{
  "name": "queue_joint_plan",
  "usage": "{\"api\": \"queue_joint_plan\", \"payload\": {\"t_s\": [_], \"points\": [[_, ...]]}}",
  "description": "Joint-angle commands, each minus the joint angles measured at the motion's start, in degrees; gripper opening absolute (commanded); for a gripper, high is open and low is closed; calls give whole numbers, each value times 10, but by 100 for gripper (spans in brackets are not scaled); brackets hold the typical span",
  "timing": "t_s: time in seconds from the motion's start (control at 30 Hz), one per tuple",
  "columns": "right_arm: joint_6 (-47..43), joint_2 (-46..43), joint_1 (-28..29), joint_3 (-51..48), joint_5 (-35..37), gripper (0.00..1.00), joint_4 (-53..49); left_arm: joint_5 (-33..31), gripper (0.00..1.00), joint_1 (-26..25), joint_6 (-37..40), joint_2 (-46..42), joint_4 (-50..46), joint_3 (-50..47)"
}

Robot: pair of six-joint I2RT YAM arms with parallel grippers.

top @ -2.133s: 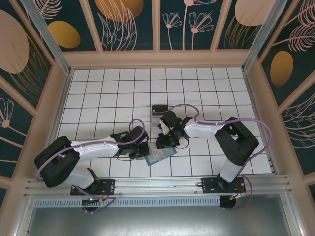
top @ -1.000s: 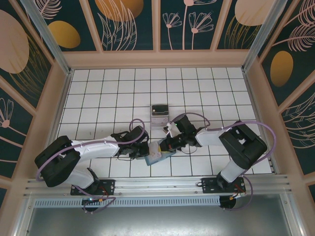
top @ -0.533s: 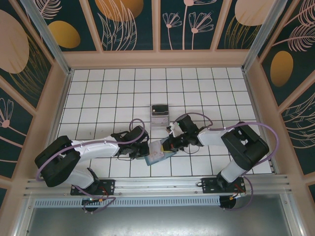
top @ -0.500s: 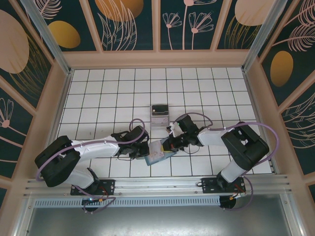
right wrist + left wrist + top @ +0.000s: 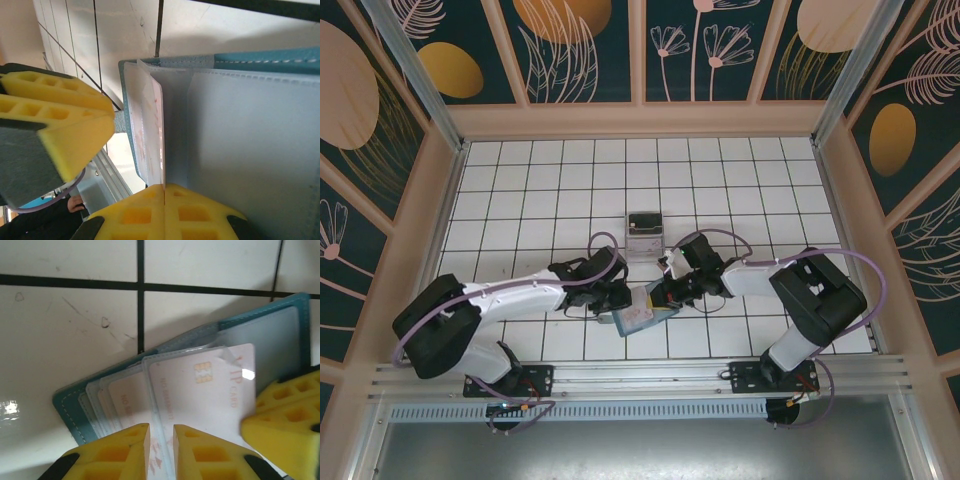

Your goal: Take the credit cards out of the card holder

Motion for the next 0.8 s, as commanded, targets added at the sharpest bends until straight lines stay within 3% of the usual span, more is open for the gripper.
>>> {"api": "queue_joint_plan", "payload": {"t_s": [0.0,0.77], "points": [[-6,-9,0,1,4,2,-14,-1,22,2,15,19,-21,17],[-11,-23,1,8,21,2,-39,-60,23,-17,43,97,-111,40]]}}
